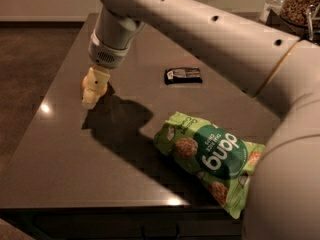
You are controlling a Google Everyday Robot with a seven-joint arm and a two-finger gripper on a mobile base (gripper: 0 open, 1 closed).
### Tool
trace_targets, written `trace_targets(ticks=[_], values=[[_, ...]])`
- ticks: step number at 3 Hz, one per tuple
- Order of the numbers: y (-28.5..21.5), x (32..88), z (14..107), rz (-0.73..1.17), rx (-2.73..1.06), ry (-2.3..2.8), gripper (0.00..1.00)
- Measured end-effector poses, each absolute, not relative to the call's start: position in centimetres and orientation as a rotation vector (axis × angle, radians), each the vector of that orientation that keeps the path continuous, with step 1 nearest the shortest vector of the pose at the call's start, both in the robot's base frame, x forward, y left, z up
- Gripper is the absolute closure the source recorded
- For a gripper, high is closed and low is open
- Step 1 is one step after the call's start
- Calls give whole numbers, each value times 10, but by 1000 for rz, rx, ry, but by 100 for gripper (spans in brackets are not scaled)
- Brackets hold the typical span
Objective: Pick orange
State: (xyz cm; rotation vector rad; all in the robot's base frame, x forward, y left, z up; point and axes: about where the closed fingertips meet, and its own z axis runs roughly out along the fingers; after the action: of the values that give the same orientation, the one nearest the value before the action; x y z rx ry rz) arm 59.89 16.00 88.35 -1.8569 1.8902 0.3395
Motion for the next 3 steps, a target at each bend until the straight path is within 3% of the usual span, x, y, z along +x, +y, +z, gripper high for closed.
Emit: trace_targets(ticks=[1, 2, 3], values=[[168, 609, 870, 346, -1881, 1891, 0], [174, 611, 863, 362, -1921, 1871, 15], [177, 609, 862, 379, -1953, 1848, 38]])
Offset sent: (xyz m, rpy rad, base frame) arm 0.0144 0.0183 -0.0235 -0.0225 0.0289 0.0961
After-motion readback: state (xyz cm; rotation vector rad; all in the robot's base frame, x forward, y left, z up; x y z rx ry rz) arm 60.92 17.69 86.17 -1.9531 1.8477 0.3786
